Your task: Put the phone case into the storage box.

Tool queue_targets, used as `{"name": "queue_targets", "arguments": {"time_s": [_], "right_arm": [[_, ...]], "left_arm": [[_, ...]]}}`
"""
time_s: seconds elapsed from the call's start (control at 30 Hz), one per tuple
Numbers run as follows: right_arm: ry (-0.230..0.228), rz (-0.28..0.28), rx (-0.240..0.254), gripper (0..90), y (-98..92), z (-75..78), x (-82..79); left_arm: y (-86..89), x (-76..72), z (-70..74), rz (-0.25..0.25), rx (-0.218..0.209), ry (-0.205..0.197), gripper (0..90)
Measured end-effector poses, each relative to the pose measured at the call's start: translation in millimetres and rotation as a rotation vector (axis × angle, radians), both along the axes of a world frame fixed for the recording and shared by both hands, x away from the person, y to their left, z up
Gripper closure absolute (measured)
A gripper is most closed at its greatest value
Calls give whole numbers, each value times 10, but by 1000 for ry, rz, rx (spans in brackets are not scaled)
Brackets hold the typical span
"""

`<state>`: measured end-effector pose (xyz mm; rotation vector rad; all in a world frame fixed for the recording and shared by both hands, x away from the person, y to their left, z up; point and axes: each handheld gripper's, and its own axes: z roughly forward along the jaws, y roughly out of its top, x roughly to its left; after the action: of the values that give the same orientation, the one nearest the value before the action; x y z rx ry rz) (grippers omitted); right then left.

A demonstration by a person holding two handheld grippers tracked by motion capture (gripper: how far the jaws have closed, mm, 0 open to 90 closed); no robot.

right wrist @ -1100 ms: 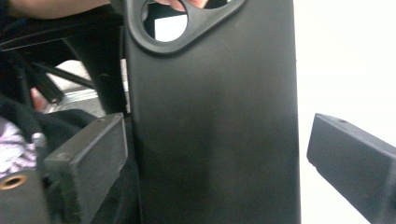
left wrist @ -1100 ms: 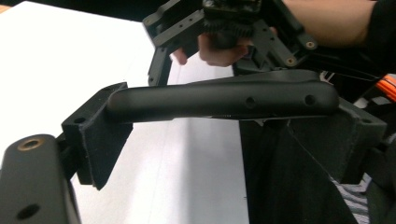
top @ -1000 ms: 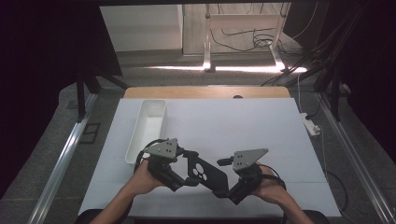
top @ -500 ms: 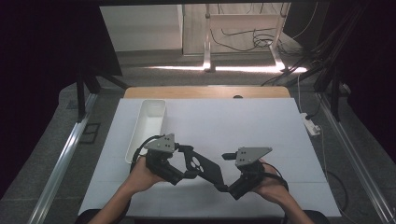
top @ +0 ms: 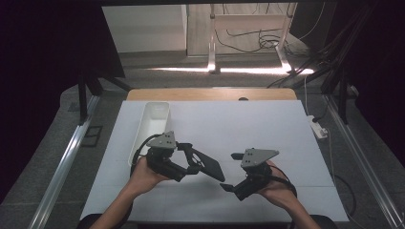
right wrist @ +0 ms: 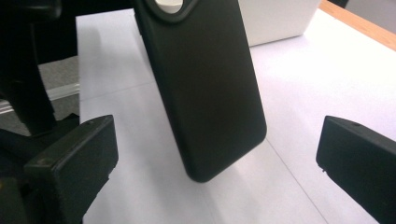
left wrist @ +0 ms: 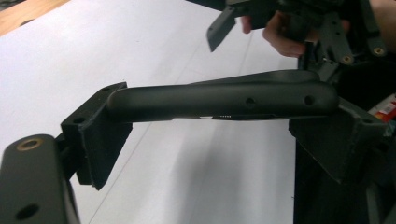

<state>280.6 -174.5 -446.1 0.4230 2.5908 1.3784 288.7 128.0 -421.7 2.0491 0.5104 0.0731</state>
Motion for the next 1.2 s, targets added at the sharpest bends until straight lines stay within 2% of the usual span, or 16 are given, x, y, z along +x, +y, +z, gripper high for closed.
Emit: {"name": "queue_targets", "arguments": {"time_s": [0.1,0.43,0.57,0.77,0.87,1.07,1.2], "right_arm": [[-5,-21,-29,0,20,-5,-5],[32,-54,-75,0,71,-20,-8],[34,-77,-87,0,101,-14,-25],[28,-120,-129,0,173,-32,-61],[33,-132,-134,0,199,-39,-60],[35,-200,-153,0,252,-33,-40],[43,-209,-158,0,278,-34,-28]], "left_arm": [[5,17,-1,32,6,12,144],[3,62,15,119,23,41,143],[-4,72,26,151,12,62,143],[-44,71,47,169,-14,94,143],[-58,70,49,171,-21,104,143],[-108,60,67,174,-49,139,143],[-154,39,82,170,-55,149,143]]}}
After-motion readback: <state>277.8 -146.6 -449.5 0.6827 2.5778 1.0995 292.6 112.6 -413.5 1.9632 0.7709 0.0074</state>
